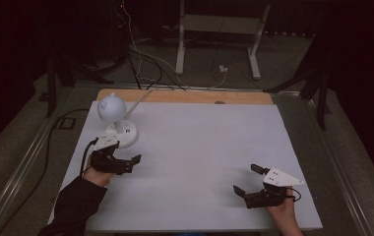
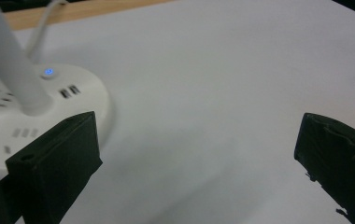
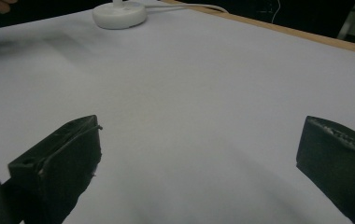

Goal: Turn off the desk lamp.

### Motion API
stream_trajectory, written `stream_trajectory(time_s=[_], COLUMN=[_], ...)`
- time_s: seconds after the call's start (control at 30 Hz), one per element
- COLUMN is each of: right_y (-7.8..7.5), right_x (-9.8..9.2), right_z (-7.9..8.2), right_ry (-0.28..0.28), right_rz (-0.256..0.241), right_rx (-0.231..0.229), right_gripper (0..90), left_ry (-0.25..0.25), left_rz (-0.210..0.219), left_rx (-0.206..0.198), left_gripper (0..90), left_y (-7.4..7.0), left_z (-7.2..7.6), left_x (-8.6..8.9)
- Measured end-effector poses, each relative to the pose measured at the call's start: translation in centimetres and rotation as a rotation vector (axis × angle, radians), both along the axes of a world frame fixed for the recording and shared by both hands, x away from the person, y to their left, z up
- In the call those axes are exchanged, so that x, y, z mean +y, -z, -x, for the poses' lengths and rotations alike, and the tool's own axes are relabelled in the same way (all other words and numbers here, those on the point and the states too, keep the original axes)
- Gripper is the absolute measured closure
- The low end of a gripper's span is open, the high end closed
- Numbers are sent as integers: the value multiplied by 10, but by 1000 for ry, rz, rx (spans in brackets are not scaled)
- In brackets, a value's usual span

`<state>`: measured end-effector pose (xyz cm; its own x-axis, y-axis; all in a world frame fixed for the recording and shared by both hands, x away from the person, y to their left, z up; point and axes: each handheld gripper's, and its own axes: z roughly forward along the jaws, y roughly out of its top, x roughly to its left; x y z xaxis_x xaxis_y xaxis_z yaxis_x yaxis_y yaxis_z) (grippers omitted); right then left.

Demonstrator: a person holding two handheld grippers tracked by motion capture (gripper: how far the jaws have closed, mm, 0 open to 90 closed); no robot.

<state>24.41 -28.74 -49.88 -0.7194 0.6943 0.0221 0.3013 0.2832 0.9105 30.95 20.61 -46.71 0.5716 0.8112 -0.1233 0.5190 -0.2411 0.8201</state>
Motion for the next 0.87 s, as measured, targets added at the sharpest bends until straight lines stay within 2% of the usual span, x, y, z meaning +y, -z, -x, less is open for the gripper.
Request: stream_trajectory(time_s=[0.5, 0.67, 0.87], right_y=[0, 0, 0], right_x=[0, 0, -1], right_z=[0, 0, 0], right_ry=[0, 0, 0], right_rz=[1, 0, -1], right_rx=[-3, 2, 1], right_gripper=[0, 0, 0], left_ry=[130, 166, 201], left_rz=[-53, -47, -64], left_rx=[31, 42, 40], left_gripper=[6, 6, 6], left_y=[18, 27, 35], left_z=[40, 48, 50], left_x=[-11, -13, -13])
